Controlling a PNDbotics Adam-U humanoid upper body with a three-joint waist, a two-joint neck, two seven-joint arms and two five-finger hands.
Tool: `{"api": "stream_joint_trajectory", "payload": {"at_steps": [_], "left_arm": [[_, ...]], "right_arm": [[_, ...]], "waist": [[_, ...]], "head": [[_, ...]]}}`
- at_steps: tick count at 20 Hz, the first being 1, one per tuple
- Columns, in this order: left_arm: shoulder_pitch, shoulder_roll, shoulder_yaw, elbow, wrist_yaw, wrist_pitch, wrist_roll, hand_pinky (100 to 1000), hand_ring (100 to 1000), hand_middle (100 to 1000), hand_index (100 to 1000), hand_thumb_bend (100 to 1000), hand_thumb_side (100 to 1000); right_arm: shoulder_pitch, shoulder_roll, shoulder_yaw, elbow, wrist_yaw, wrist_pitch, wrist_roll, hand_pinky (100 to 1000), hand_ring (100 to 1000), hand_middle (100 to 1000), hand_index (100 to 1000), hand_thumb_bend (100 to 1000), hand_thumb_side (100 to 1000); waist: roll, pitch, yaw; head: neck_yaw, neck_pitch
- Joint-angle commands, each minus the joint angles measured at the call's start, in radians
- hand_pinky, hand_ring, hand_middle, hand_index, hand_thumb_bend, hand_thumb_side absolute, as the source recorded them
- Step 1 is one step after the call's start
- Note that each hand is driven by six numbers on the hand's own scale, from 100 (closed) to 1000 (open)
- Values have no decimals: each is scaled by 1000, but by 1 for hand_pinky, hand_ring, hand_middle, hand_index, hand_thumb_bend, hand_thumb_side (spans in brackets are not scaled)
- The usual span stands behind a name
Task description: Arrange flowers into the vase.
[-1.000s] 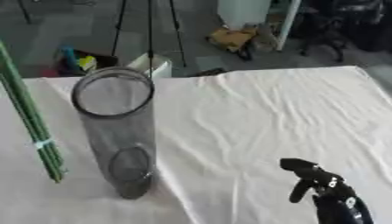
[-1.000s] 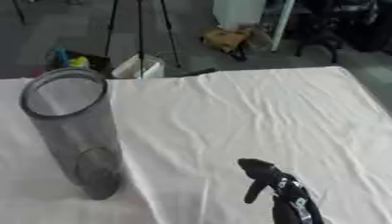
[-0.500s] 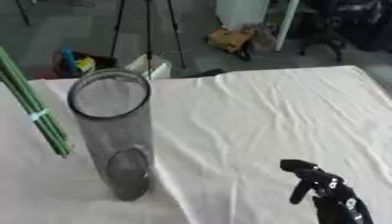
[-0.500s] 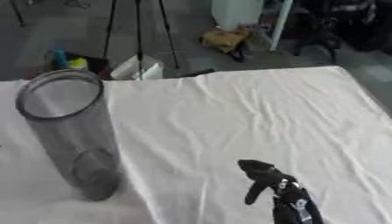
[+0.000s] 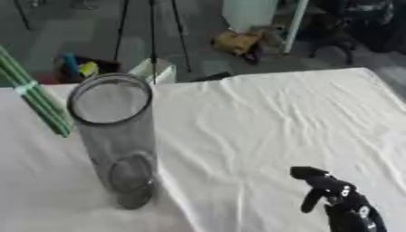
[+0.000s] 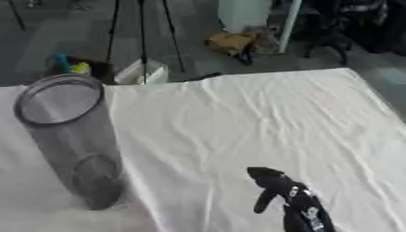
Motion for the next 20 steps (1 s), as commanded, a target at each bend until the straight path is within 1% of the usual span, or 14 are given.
{"api": "stream_joint_trajectory", "payload": {"at_steps": [1,4,5,6,7,9,15,18,20], "left_arm": [[-29,21,25,-14,-25,-48,16,100,100,100,133,211,708],[-33,16,22,-15,-51,-105,15,100,100,100,134,209,708],[-34,14,21,-15,-60,-125,12,100,100,100,135,238,649],[-35,12,18,-15,-68,-143,8,100,100,100,135,242,581],[-35,11,15,-15,-75,-157,3,100,100,100,135,313,582],[-35,11,10,-15,-90,-176,-5,100,100,100,135,372,569],[-30,9,-1,-15,-129,-203,-26,100,100,100,135,375,557],[-20,11,-11,-15,-169,-217,-50,100,100,100,134,365,558],[-12,13,-21,-13,-188,-215,-61,100,100,100,134,356,554]], "right_arm": [[-7,-14,4,-13,-10,-2,6,772,791,396,784,100,971],[-14,-13,6,-13,-10,0,11,772,791,395,784,100,971],[-16,-12,7,-13,-10,0,13,772,791,394,784,100,971],[-17,-11,7,-13,-10,0,14,773,791,393,784,100,941],[-19,-10,8,-13,-9,0,16,773,791,393,784,100,972],[-22,-7,9,-13,-7,1,19,773,791,391,784,100,973],[-34,-2,12,-13,1,6,26,774,792,387,784,100,976],[-38,3,12,-13,5,9,28,775,792,386,784,100,977],[-41,5,12,-13,8,11,29,775,792,384,784,100,978]], "waist": [[18,-32,-4],[19,-25,-8],[19,-23,-10],[20,-20,-12],[19,-18,-13],[19,-13,-15],[21,1,-17],[21,5,-19],[20,8,-19]], "head": [[3,-13],[8,-22],[9,-26],[9,-29],[9,-32],[11,-39],[14,-53],[14,-55],[13,-54]]}}
